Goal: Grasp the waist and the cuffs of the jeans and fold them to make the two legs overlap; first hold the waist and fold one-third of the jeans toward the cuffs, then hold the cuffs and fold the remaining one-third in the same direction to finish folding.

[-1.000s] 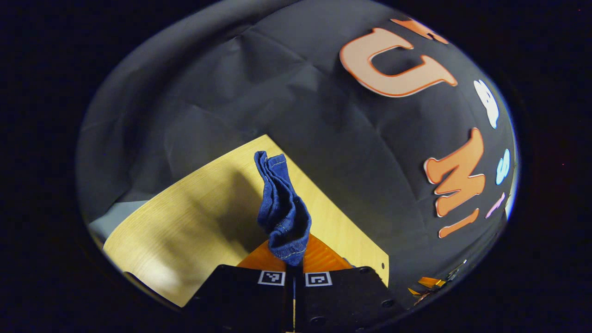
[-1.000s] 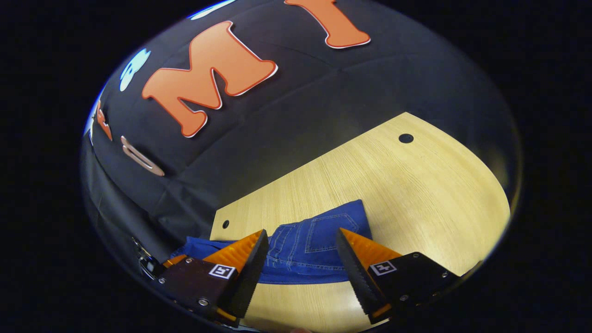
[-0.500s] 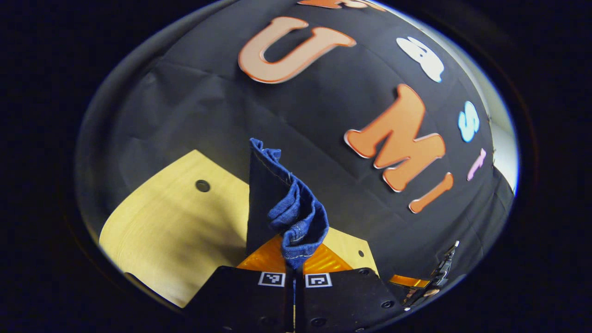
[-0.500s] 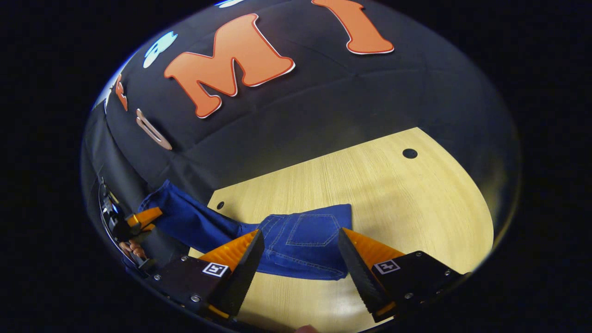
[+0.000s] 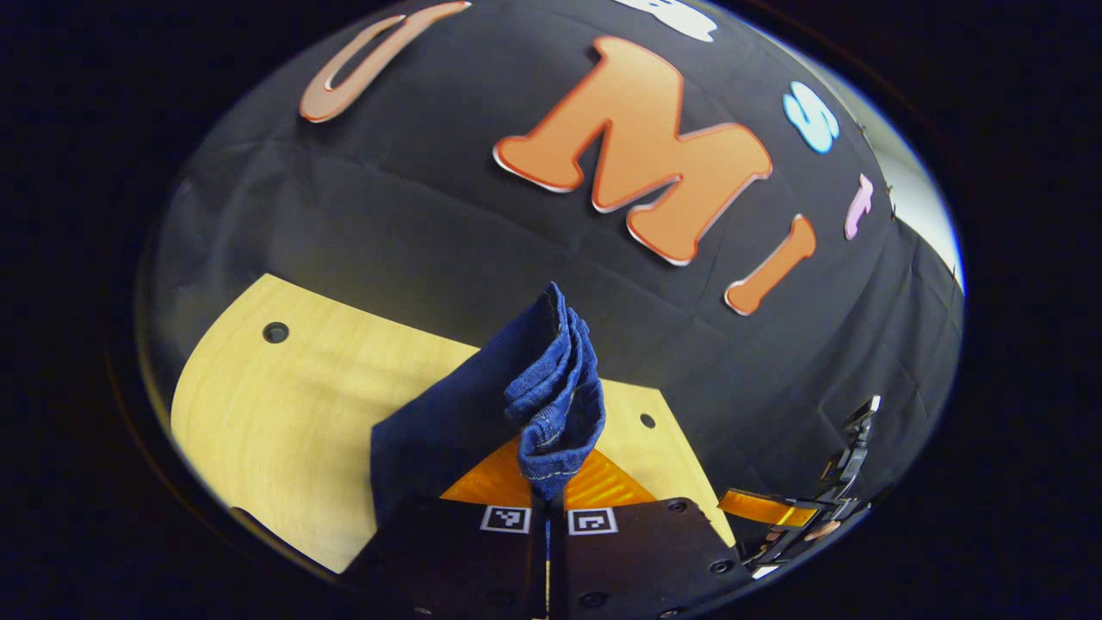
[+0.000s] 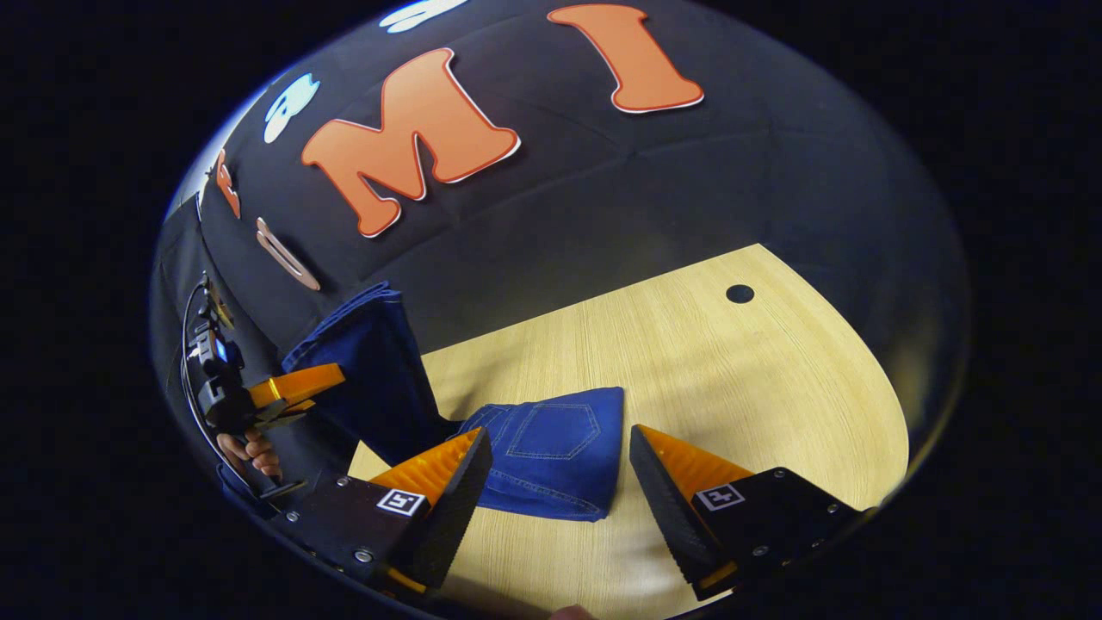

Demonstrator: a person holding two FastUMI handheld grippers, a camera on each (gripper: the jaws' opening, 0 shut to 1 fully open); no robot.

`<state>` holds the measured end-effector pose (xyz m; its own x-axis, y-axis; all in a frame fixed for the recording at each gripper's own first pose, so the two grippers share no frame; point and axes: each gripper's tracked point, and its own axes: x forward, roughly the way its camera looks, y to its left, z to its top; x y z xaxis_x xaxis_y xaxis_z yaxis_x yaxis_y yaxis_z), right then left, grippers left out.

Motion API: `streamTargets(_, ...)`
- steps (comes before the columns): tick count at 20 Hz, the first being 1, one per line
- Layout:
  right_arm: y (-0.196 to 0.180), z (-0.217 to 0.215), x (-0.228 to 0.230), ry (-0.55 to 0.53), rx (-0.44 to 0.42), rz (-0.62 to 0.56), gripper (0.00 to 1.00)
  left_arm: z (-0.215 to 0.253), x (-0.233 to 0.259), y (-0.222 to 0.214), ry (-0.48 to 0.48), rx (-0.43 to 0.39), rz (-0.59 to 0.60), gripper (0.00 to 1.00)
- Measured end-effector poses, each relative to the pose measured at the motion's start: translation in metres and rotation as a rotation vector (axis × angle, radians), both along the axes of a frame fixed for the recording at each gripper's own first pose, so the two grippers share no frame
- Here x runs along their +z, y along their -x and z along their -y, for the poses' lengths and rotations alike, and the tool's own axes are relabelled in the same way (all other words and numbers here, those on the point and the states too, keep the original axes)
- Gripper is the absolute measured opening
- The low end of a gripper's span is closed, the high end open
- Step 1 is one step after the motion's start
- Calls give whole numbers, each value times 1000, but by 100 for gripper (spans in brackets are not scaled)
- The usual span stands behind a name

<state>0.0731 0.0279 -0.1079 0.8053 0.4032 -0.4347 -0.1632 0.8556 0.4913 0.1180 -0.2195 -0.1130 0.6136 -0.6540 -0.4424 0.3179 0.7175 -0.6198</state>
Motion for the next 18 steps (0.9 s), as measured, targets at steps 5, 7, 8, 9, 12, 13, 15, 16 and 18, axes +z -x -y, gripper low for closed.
streamTargets(5, -1, 21, -3, -7, -14, 9, 99, 71, -30, 21, -128, -115, -28, 2)
streamTargets(7, -2, 27, -5, -6, -15, 6, 98, 99, -48, 43, -170, -195, -60, 3)
streamTargets(8, -2, 28, -7, -3, -14, 5, 98, 107, -54, 54, -194, -230, -69, 3)
streamTargets(9, -3, 31, -9, 2, -14, 5, 99, 116, -62, 66, -211, -267, -79, 11)
streamTargets(12, -6, 33, -11, 14, -14, 12, 98, 130, -66, 96, -199, -330, -98, 45)
streamTargets(13, -8, 32, -9, 14, -22, 14, 99, 129, -63, 97, -199, -331, -88, 63)
streamTargets(15, -12, 29, 2, 18, -48, 39, 98, 118, -55, 94, -203, -307, -41, 82)
streamTargets(16, -14, 29, 10, 36, -63, 76, 98, 110, -49, 85, -211, -275, -3, 85)
streamTargets(18, -19, 31, 31, 74, -104, 165, 98, 92, -32, 63, -235, -186, 82, 96)
